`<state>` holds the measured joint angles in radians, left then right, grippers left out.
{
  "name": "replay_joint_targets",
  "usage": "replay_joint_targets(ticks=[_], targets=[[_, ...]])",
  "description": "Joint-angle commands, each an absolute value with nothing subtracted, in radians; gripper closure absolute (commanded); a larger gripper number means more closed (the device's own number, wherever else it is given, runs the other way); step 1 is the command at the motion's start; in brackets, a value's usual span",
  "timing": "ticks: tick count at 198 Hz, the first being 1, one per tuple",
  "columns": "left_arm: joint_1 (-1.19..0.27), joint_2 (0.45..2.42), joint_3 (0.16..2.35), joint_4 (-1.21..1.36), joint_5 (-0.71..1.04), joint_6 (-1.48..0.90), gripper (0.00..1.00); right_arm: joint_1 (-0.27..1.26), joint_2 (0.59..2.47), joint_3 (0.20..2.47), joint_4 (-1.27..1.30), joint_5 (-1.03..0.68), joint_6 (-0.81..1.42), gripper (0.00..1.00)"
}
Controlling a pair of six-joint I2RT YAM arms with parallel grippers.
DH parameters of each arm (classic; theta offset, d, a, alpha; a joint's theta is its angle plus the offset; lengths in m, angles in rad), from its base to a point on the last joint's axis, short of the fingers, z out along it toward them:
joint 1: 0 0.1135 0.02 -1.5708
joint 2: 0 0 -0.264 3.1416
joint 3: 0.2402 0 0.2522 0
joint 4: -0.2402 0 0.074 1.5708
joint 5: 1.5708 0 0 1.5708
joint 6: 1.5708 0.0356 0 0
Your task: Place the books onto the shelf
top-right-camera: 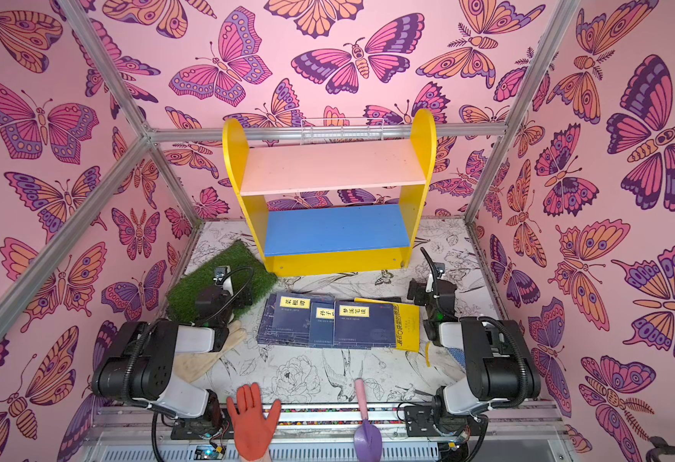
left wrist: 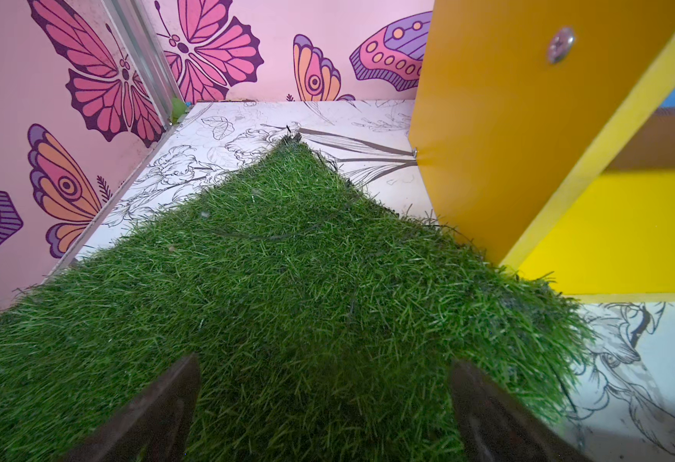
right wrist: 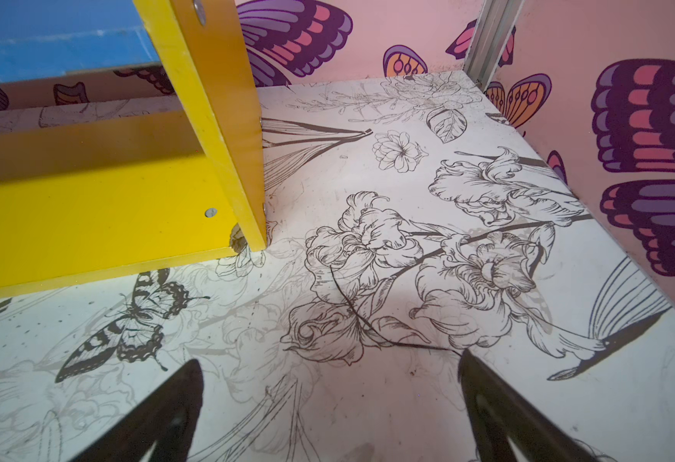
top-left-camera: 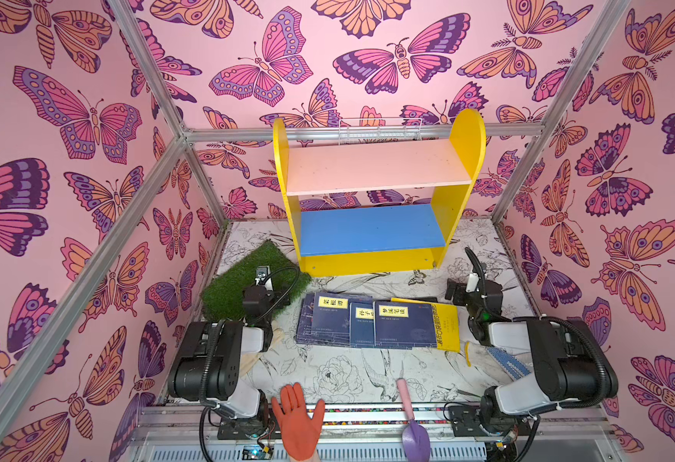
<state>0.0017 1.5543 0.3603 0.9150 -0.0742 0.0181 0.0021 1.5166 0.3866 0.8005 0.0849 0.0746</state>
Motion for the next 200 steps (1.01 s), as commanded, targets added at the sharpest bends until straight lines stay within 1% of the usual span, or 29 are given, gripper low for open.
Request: replay_joint_targets(ticks=[1, 149, 189, 200], targets=[[0.005, 1.552, 0.367, 0.920, -0.060, 0.012, 0.01, -0.003, 1.509, 0.399, 0.819, 0.077, 0.066, 0.01], [0.007, 1.550, 0.368, 0.917, -0.041, 0.013, 0.01, -0.005, 1.506, 0.398, 0.819, 0.078, 0.069, 0.01], [0.006, 1.550, 0.369, 0.914, -0.041, 0.013, 0.01, -0.024, 1.510, 0.396, 0.828, 0.032, 0.072, 0.01], [-0.001, 1.525, 0.386, 0.865, -0.084, 0.008, 0.01, -0.024, 1.505, 0.391, 0.837, 0.036, 0.073, 0.01]])
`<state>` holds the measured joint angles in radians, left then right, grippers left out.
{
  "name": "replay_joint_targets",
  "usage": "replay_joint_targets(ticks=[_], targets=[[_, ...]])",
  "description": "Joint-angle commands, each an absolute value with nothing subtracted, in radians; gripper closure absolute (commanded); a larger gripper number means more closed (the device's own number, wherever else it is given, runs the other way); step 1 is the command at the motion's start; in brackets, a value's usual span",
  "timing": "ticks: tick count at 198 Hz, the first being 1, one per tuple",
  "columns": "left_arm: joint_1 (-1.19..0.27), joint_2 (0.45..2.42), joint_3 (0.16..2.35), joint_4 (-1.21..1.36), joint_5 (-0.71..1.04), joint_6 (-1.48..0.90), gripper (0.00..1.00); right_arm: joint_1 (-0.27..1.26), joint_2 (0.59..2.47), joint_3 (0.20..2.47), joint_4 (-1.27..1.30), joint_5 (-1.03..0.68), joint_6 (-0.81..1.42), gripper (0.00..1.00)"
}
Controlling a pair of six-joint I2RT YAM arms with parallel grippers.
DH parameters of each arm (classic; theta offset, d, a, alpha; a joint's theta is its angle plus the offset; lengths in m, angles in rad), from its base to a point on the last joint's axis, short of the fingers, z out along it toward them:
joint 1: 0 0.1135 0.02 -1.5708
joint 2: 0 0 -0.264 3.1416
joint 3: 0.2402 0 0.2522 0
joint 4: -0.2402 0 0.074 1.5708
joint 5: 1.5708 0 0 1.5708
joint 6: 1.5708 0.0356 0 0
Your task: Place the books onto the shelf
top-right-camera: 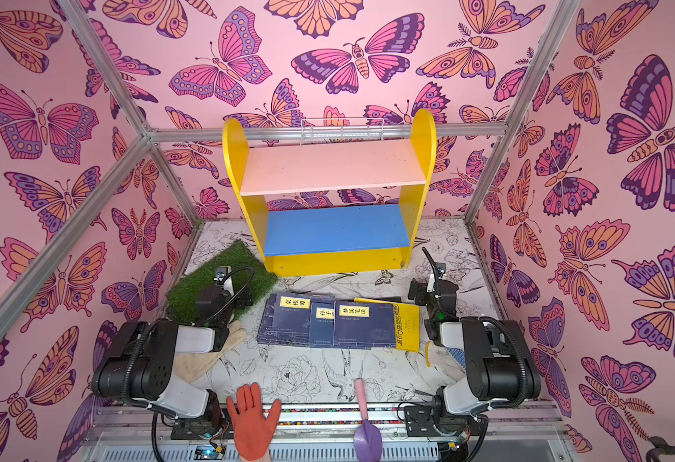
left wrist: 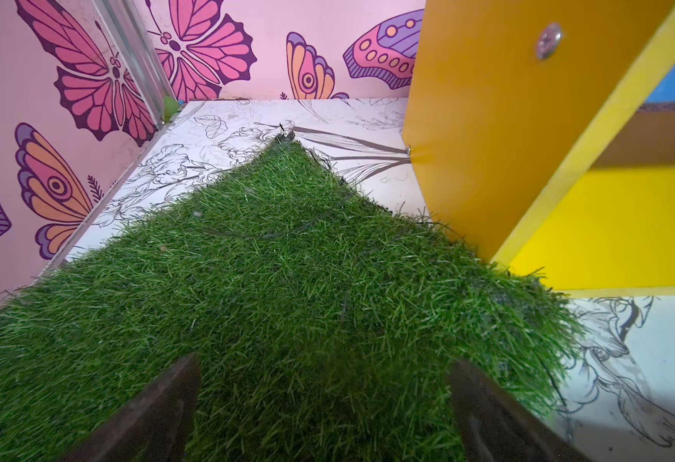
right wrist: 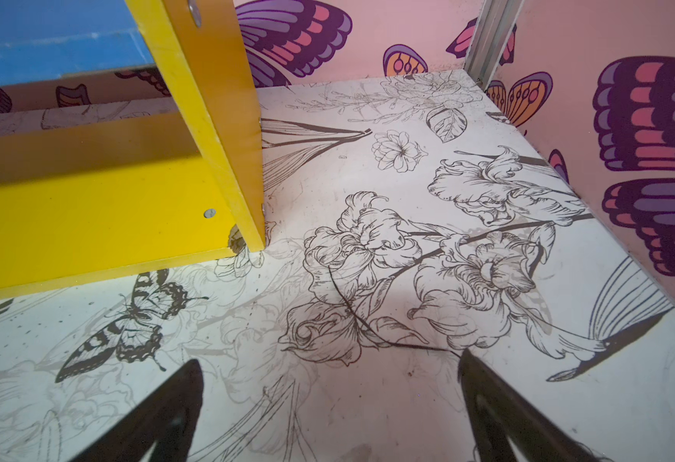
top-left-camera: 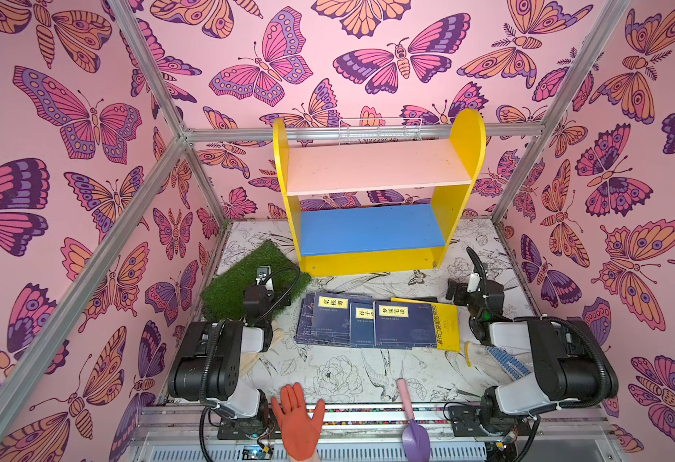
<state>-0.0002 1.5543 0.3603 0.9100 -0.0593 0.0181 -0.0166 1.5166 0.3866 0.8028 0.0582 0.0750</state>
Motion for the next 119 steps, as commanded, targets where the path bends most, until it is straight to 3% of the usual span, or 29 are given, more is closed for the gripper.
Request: replay_joint_targets(ticks=[1, 22, 45, 58, 75, 95, 119], targets=[[-0.001, 1.520, 0.389, 0.855, -0.093, 0.006, 0.01, -0.024, 1.504, 0.391, 0.838, 0.038, 0.074, 0.01], [-0.013, 1.395, 0.447, 0.641, -0.264, -0.037, 0.01, -0.022, 1.404, 0.410, 0.725, 0.125, 0.104, 0.02], [-0.095, 1.230, 0.406, 0.651, -0.536, -0.078, 0.01, -0.014, 1.259, 0.501, 0.375, 0.254, 0.247, 0.16], [-0.147, 1.175, 0.386, 0.660, -0.727, -0.180, 0.01, 0.030, 1.202, 0.492, 0.343, 0.336, 0.295, 0.21], [-0.258, 1.135, 0.439, 0.489, -0.899, -0.248, 0.01, 0.117, 1.142, 0.552, 0.153, 0.448, 0.312, 0.21], [-0.453, 1.167, 0.521, 0.331, -1.034, -0.170, 0.01, 0.170, 1.095, 0.625, -0.075, 0.394, 0.373, 0.21], [-0.728, 1.176, 0.554, 0.275, -1.040, -0.113, 0.01, 0.224, 1.020, 0.628, -0.236, 0.280, 0.438, 0.21]])
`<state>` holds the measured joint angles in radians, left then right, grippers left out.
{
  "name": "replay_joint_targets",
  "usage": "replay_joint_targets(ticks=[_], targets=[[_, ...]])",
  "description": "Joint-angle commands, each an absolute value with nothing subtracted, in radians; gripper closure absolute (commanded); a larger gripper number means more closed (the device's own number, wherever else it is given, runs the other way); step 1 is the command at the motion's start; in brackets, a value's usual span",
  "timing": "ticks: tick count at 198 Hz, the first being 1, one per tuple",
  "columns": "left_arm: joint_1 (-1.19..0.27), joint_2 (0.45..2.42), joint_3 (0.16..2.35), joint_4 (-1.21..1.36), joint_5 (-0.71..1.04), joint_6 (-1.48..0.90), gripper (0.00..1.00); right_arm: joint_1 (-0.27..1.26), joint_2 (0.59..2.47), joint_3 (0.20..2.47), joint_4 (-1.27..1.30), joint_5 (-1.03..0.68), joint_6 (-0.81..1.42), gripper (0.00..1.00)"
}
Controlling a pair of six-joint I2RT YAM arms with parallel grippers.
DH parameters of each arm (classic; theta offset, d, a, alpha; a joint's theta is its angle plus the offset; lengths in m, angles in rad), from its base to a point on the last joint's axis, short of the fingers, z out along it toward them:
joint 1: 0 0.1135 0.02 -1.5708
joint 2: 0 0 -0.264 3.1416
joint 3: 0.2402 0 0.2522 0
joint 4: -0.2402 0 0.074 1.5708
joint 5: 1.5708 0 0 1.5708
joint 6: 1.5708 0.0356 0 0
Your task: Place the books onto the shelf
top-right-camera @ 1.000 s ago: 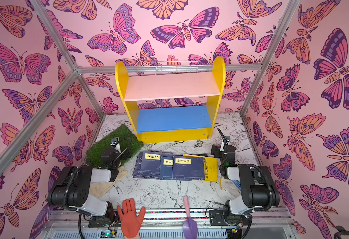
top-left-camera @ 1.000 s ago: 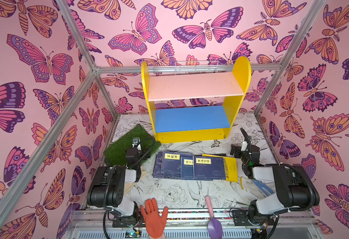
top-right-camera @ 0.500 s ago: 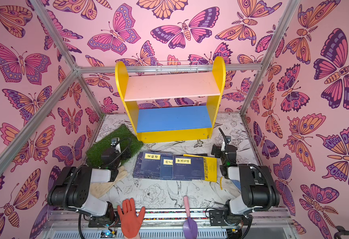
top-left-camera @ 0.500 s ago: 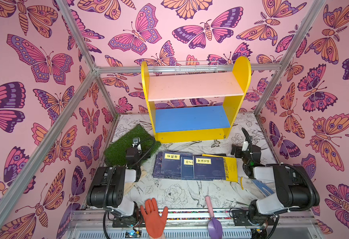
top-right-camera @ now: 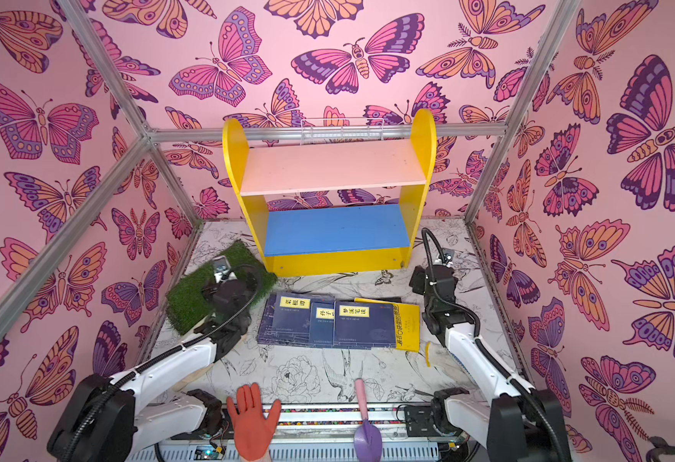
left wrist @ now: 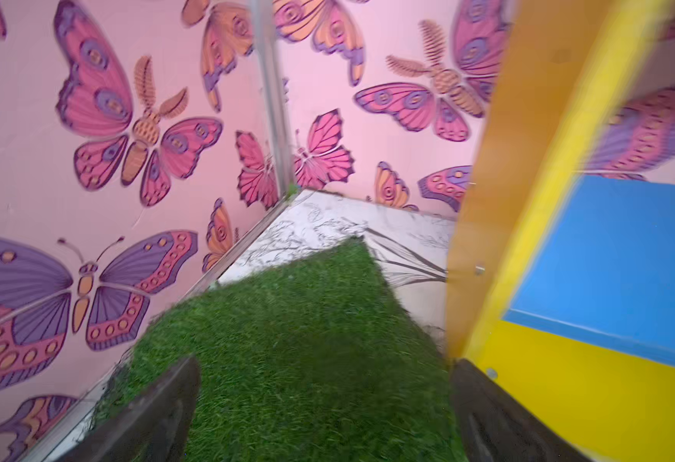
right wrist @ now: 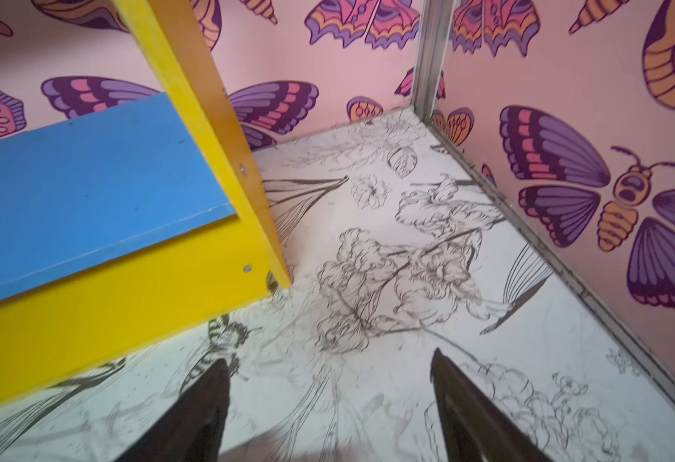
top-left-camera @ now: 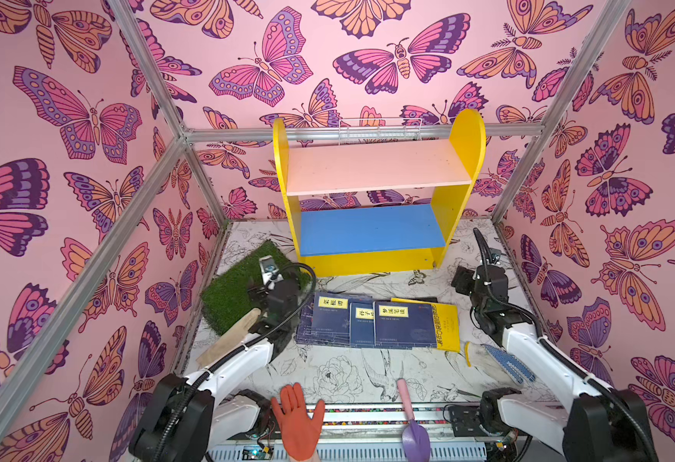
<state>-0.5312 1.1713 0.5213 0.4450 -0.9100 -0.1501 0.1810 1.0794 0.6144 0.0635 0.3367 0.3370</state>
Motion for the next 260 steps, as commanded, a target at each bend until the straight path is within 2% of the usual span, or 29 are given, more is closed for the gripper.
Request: replay_joint_targets(ticks=[1, 17, 31, 52, 69, 95, 110, 150, 194, 260], targets=[[-0.738, 1.175, 0.557, 0.269, -1.029, -0.115, 0.01, 0.227, 1.015, 0.629, -0.252, 0.272, 0.445, 0.21], [-0.829, 1.158, 0.613, 0.146, -0.803, -0.194, 0.01, 0.239, 0.974, 0.610, -0.341, 0.174, 0.505, 0.21], [-0.842, 1.170, 0.660, 0.092, -0.526, -0.272, 0.01, 0.240, 0.947, 0.580, -0.381, 0.051, 0.554, 0.21], [-0.848, 1.236, 0.730, 0.063, -0.208, -0.315, 0.01, 0.240, 0.928, 0.540, -0.416, -0.117, 0.594, 0.21], [-0.854, 1.329, 0.787, 0.007, -0.026, -0.282, 0.01, 0.240, 0.929, 0.519, -0.437, -0.212, 0.596, 0.23], [-0.855, 1.418, 0.839, -0.068, 0.171, -0.214, 0.01, 0.241, 0.960, 0.514, -0.491, -0.245, 0.589, 0.24], [-0.856, 1.444, 0.858, -0.110, 0.216, -0.198, 0.00, 0.239, 0.997, 0.511, -0.505, -0.260, 0.587, 0.24], [-0.856, 1.476, 0.885, -0.189, 0.236, -0.188, 0.13, 0.240, 1.108, 0.515, -0.512, -0.358, 0.549, 0.25], [-0.856, 1.521, 0.891, -0.229, 0.133, -0.220, 0.22, 0.240, 1.167, 0.507, -0.440, -0.508, 0.540, 0.27], [-0.850, 1.580, 0.899, -0.297, -0.097, -0.295, 0.44, 0.240, 1.111, 0.577, -0.343, -0.673, 0.591, 0.36]])
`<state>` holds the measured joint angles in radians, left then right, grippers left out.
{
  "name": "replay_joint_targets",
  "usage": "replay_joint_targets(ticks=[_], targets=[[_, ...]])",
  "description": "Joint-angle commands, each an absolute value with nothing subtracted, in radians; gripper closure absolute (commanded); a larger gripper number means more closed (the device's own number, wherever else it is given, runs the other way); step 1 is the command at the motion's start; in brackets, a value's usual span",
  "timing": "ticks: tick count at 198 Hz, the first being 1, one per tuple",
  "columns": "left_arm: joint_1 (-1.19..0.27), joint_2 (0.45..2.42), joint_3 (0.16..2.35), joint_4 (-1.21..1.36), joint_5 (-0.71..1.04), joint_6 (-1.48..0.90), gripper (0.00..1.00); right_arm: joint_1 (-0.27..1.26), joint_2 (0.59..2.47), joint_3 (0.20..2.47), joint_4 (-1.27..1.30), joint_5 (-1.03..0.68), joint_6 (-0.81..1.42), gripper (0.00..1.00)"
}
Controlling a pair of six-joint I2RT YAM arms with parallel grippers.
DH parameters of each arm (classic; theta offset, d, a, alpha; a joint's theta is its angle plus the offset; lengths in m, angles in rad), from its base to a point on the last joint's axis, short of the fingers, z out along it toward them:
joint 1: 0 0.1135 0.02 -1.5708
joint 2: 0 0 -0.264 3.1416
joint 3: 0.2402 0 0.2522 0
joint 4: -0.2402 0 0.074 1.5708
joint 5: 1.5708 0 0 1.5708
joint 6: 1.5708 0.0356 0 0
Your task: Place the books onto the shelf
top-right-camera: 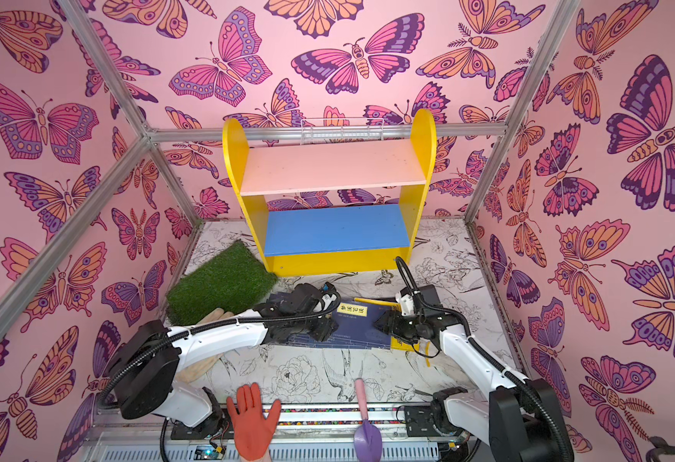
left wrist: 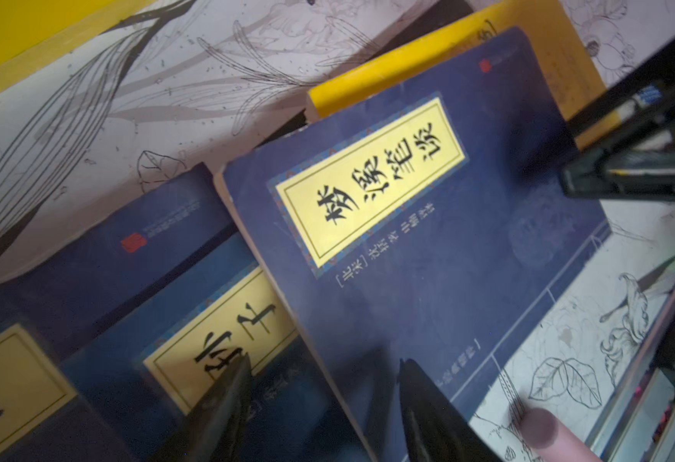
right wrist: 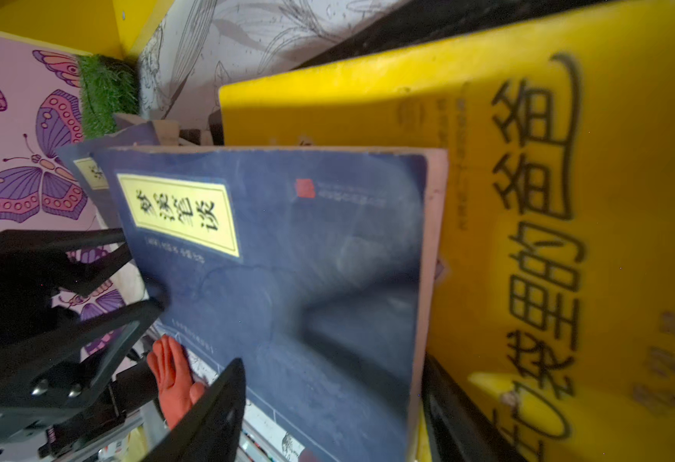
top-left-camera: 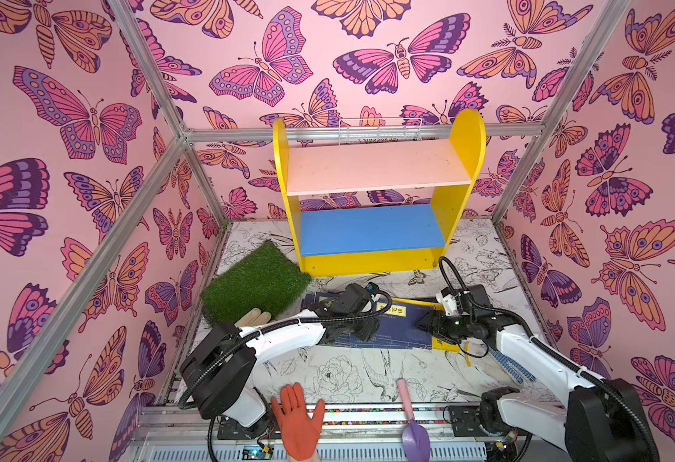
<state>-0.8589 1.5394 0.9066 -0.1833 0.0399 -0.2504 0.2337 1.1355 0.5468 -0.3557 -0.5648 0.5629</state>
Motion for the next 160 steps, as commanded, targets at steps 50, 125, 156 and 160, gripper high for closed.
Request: replay_joint_targets(ticks=[50, 125, 156, 160], targets=[[-0.843, 1.607, 0.896, -0.299, -0.078, -0.309, 0.51, 0.240, 1.106, 0.613, -0.213, -0.756, 0.679, 0.42], [-0.823, 1.624, 0.876, -0.283, -0.049, -0.345, 0.56, 0.240, 1.058, 0.622, -0.093, -0.733, 0.808, 0.57], [-0.803, 1.602, 0.853, -0.241, -0.014, -0.350, 0.56, 0.245, 1.039, 0.626, -0.081, -0.710, 0.821, 0.62], [-0.800, 1.598, 0.848, -0.232, -0.008, -0.350, 0.56, 0.247, 1.039, 0.629, -0.077, -0.708, 0.824, 0.62]])
